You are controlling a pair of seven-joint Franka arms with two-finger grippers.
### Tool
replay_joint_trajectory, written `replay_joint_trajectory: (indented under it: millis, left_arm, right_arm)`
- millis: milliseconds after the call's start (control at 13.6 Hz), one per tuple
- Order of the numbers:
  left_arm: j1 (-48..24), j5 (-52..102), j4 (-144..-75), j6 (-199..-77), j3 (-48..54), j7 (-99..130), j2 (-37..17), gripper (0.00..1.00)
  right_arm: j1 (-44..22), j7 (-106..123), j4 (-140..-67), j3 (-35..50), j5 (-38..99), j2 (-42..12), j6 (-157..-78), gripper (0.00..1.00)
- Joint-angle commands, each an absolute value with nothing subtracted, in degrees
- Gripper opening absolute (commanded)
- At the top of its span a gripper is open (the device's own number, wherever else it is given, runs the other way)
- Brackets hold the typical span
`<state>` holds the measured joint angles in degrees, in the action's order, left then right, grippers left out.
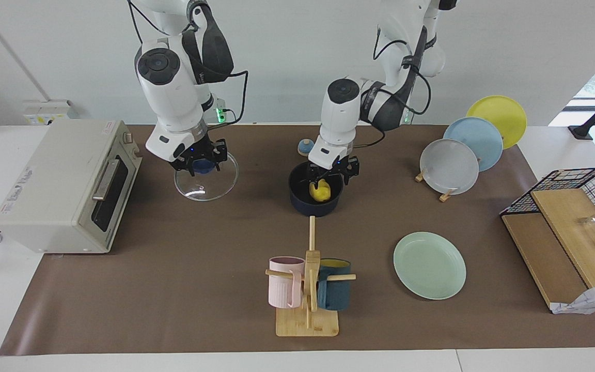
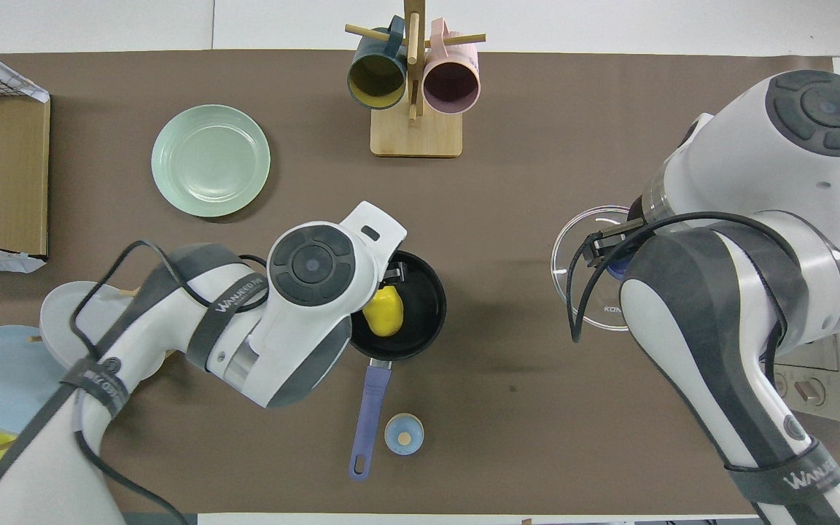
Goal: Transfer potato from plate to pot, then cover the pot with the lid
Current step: 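Release the potato into the pot while the right gripper lifts the lid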
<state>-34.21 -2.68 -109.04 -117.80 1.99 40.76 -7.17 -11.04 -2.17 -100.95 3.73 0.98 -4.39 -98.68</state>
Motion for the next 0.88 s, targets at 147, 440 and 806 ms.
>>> replay_joint_trajectory:
  millis: [147, 440, 806]
  left_arm:
    - [-23.67, 0.09, -101.97, -103.65, 1.67, 27.02, 1.39, 1.00]
    - [-11.54, 1.93, -91.51, -91.08, 1.58, 11.38, 2.02, 1.00]
    - [-4.75, 1.93, -90.88, -88.95, 1.67, 1.67, 2.64, 1.00]
  right_arm:
    - [-15.63, -11.12, -99.67, 4.13, 1.67, -4.66, -100.18, 0.00]
    - [-25.55, -25.36, -94.50, 4.13, 1.58, -7.72, -101.07, 0.00]
    - [-35.92, -40.85, -86.40, 4.13, 0.88, -15.99, -103.44, 0.00]
